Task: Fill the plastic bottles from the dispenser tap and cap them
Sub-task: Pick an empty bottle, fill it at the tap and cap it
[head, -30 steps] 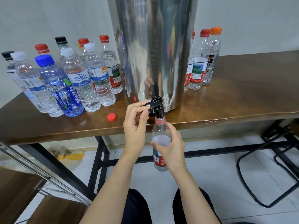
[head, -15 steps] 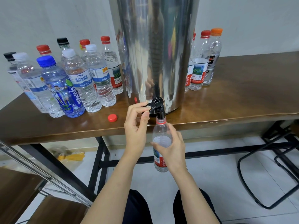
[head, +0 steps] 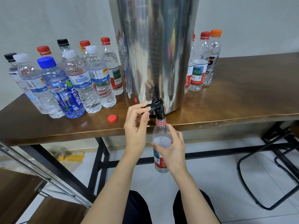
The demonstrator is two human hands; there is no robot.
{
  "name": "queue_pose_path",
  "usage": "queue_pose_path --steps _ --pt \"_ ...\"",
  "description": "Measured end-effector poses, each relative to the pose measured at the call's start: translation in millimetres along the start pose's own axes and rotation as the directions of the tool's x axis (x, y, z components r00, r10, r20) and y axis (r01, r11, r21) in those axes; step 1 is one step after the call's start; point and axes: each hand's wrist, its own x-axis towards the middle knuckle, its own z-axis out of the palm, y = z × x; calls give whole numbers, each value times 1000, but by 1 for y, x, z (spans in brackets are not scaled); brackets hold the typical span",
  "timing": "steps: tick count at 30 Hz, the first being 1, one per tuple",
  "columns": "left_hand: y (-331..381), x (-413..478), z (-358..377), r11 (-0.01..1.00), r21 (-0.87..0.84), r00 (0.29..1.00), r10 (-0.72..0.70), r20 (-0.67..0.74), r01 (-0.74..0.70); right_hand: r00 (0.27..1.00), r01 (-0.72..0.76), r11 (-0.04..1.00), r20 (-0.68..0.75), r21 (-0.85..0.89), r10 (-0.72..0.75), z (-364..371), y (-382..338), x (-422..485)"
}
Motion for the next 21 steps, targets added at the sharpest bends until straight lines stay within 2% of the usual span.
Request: queue_pose_path --steps 21 --pt "0 -1 -1 1000 -6 1000 -5 1 5 1000 -1 1000 15 30 1 -1 -1 0"
